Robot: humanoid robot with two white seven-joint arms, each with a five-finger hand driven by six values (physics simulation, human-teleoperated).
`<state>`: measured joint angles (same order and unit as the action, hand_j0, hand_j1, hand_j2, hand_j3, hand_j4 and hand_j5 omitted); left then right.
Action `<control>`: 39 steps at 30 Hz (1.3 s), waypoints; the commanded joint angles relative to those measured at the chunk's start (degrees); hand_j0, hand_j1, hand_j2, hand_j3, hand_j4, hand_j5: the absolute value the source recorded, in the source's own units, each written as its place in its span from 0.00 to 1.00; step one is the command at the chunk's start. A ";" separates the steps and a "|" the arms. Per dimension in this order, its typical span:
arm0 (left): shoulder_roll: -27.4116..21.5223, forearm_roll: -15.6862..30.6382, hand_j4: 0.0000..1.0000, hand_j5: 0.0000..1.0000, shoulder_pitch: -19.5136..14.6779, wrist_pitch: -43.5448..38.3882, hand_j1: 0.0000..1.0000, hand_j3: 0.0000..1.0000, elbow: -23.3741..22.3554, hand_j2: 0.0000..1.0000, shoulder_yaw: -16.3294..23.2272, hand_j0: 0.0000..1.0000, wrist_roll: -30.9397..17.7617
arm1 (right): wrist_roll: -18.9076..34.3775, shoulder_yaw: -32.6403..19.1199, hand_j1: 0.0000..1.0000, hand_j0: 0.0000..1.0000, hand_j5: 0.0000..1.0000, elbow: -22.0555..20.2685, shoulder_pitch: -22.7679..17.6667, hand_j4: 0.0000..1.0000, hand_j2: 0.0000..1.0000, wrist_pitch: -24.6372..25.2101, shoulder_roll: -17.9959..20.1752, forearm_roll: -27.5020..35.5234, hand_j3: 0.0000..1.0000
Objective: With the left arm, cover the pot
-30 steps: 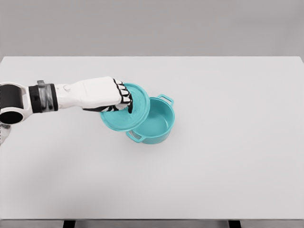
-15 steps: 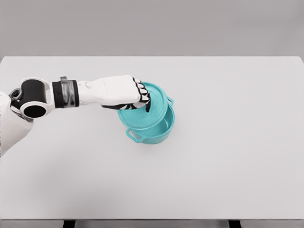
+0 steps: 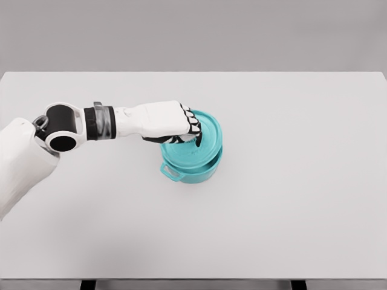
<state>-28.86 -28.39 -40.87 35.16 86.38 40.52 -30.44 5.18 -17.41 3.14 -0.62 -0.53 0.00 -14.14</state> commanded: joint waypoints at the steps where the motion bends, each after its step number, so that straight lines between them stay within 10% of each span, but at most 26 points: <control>1: 0.03 0.35 0.53 0.53 0.00 -0.16 0.53 0.53 -0.07 0.53 0.00 0.53 0.11 | 0.01 0.00 1.00 1.00 1.00 -0.06 -0.09 1.00 1.00 0.00 0.00 -0.01 1.00; 39: 1.09 -0.96 0.63 0.63 -0.09 -0.16 0.63 0.63 -0.86 0.63 1.23 0.63 0.03 | 0.01 0.00 1.00 1.00 1.00 -0.06 -0.09 1.00 1.00 0.00 0.00 -0.01 1.00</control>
<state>-27.99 -29.67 -40.96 35.15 85.51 41.80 -30.44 5.18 -17.41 3.15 -0.70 -0.53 0.00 -14.15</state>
